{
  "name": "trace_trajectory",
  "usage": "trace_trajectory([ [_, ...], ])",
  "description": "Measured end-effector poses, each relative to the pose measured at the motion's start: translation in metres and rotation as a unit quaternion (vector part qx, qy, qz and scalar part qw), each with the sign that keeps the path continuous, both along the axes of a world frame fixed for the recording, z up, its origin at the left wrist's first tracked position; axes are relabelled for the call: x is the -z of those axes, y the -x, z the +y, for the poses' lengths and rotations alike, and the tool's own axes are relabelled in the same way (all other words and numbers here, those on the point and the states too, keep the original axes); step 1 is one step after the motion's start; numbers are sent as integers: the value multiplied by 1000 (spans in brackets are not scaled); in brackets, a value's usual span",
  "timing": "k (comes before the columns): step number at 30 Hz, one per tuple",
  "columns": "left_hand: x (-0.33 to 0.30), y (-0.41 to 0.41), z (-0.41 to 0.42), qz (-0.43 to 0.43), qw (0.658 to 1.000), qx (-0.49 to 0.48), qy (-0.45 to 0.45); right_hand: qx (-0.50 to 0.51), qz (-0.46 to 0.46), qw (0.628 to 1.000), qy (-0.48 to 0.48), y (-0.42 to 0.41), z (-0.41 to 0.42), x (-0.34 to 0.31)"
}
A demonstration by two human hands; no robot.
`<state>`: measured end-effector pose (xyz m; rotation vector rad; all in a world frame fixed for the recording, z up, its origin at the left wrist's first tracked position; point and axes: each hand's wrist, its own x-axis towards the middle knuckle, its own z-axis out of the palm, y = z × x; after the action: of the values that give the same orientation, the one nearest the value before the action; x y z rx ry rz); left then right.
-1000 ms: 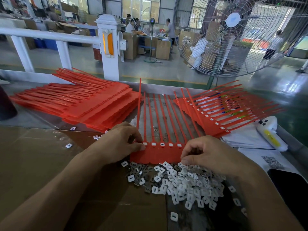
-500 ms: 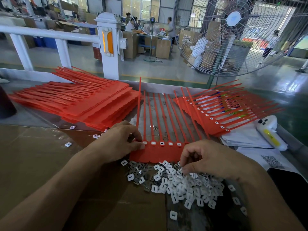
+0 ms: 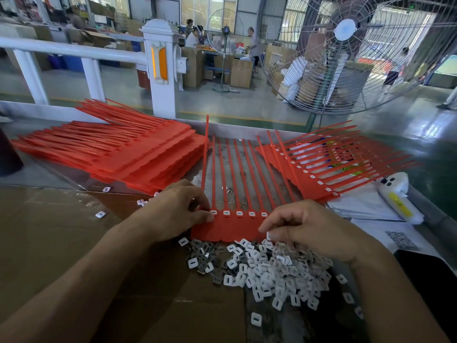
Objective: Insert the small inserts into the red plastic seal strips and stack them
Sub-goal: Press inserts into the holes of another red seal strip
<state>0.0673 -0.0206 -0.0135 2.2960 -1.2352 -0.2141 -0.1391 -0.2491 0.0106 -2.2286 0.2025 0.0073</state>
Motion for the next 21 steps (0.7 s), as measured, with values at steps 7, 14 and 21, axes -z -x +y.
trace_trajectory([
  [7, -1, 1, 1, 6, 1000, 0, -4, 245, -136, 960, -7, -7, -10, 14],
  [14, -1, 1, 1, 4, 1000, -2, -5, 257, -95, 960, 60, -14, -8, 22],
  [21, -1, 0, 2, 6, 1000, 0, -10, 251, -79, 960, 99, -17, -5, 22],
])
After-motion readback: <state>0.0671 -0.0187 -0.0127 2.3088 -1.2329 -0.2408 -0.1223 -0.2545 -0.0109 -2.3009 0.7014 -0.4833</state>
